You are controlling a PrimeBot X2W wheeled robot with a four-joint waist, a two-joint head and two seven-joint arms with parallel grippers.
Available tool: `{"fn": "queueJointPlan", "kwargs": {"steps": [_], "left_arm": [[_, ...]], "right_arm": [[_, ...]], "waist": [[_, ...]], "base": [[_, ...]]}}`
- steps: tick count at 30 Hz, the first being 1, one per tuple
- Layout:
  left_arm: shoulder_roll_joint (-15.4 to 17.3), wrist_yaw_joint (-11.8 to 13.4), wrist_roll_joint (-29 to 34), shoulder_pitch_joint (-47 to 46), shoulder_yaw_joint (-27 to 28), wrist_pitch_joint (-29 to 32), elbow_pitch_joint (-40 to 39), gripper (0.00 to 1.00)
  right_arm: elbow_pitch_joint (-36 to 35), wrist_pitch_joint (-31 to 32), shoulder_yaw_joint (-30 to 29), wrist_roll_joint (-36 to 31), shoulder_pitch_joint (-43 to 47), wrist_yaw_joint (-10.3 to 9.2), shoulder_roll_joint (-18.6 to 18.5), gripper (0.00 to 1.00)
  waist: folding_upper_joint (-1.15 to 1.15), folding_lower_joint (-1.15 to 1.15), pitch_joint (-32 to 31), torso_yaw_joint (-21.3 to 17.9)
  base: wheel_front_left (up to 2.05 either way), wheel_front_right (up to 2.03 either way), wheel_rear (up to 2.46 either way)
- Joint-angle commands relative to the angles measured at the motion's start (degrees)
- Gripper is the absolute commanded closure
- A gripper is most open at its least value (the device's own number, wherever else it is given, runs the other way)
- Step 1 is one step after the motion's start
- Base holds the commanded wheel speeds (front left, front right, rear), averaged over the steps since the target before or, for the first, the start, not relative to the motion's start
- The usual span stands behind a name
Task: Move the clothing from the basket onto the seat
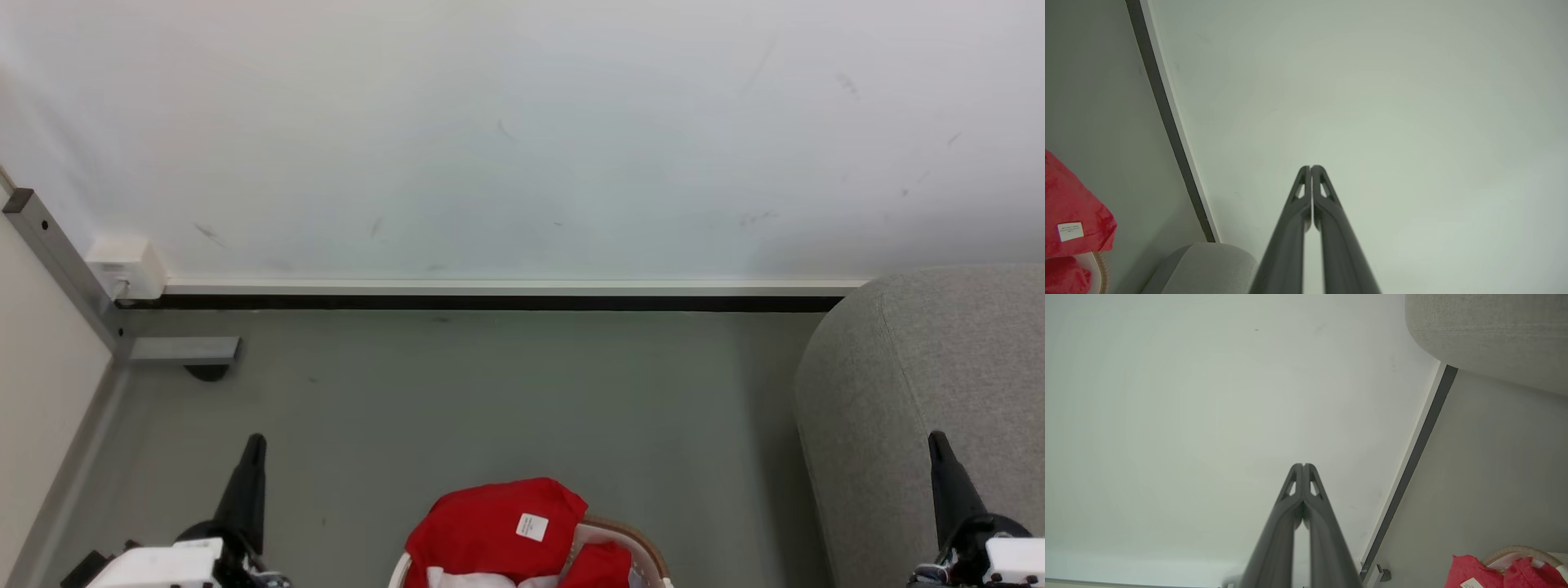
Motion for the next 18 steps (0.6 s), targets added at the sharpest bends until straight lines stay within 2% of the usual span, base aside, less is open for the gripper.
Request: {"fn": "queueJointPlan", "kwargs": {"steps": [1,5,18], "left_arm": [[0.4,-0.3,-0.7,-0.4,0.0,0.2,0.0,0.00],[-0.3,0.2,0.1,1.1,-0.1,-0.3,1.2,0.00],[-0.2,0.1,3.4,0.9,-0.5,-4.0,-0.8,0.00]], "right_arm": [[0.0,0.2,-0.2,-0.5,-0.7,-0.13,0.0,0.00],[1.2,-0.2,0.3,0.0,1.2,0.01,0.4,0.00],[-2.3,-3.7,4.0,-2.3,0.9,0.00,-0.5,0.00]], "waist": [[0.00,0.00,0.0,0.0],[0.00,0.00,0.0,0.0],[0.00,0.00,0.1,-0.1]], "base": [[0.00,0.00,0.00],[0.00,0.00,0.00],[0.00,0.00,0.00]]}}
